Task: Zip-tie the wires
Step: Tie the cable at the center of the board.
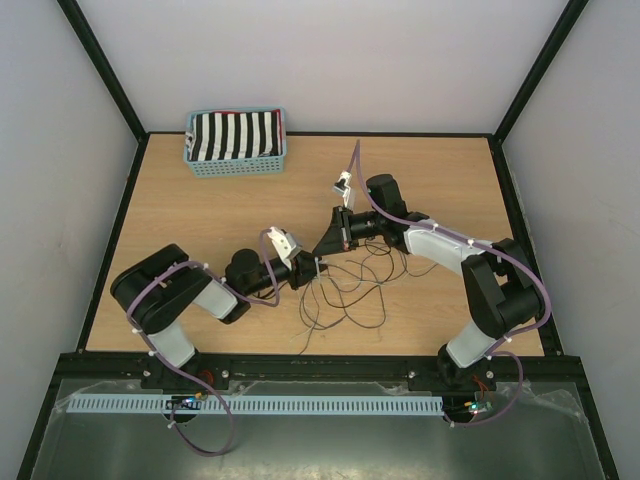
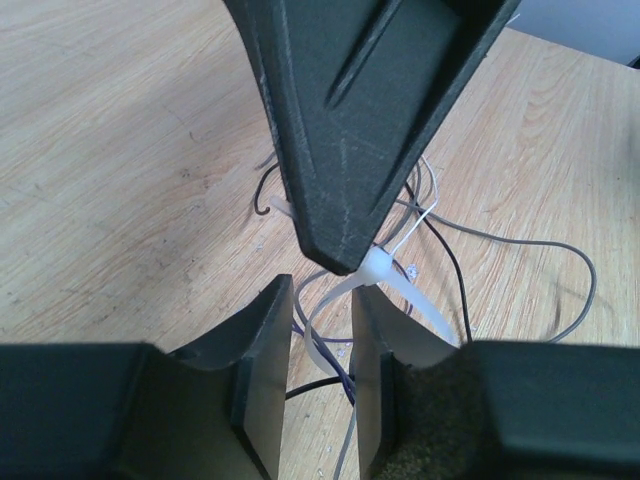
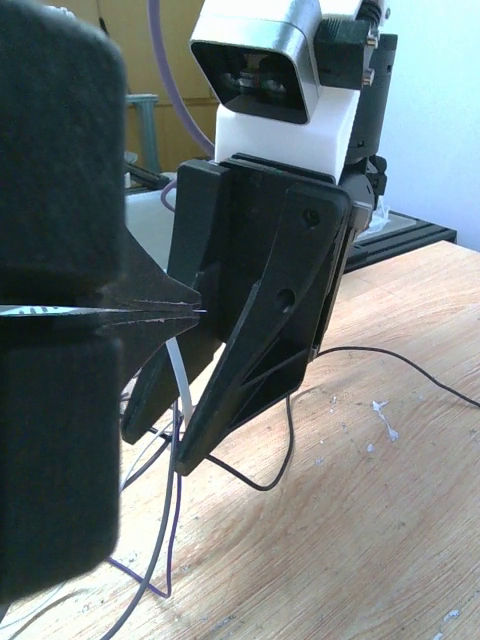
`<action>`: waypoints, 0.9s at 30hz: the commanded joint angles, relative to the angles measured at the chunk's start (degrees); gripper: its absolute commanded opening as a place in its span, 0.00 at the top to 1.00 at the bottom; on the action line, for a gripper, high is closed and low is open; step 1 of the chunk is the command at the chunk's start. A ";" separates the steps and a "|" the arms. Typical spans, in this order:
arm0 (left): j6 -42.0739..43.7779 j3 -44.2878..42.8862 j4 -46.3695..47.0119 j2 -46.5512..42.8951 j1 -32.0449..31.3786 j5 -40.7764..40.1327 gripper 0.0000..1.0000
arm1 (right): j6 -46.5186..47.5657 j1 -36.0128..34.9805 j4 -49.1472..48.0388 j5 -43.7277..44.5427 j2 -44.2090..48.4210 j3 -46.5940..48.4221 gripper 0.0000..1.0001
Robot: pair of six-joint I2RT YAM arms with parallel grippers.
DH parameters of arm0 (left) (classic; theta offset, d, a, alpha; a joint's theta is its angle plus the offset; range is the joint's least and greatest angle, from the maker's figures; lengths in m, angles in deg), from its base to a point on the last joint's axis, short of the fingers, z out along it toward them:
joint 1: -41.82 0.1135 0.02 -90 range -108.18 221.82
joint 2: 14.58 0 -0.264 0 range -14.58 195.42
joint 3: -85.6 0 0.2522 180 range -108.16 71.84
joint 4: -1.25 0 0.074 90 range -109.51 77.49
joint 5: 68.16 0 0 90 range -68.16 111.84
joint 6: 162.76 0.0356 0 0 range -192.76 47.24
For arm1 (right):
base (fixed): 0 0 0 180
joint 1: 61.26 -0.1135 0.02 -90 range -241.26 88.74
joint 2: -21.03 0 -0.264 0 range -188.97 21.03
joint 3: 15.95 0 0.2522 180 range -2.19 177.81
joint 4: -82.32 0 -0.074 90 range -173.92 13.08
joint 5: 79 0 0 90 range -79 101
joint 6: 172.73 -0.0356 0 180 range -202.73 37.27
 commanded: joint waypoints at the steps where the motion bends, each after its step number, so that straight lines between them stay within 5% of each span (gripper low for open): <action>1: 1.91 0.23 1.86 -2.52 0.29 2.52 0.66 | -0.15 -0.22 -0.87 -1.57 -0.06 1.18 1.00; 11: 4.46 0.54 1.86 -4.88 0.25 3.38 0.66 | -1.37 -0.29 -1.96 -2.09 0.23 0.98 1.00; 27: 5.38 0.72 1.87 -8.06 -0.07 4.48 1.00 | -2.64 -0.22 -3.24 -0.75 -0.42 1.54 1.00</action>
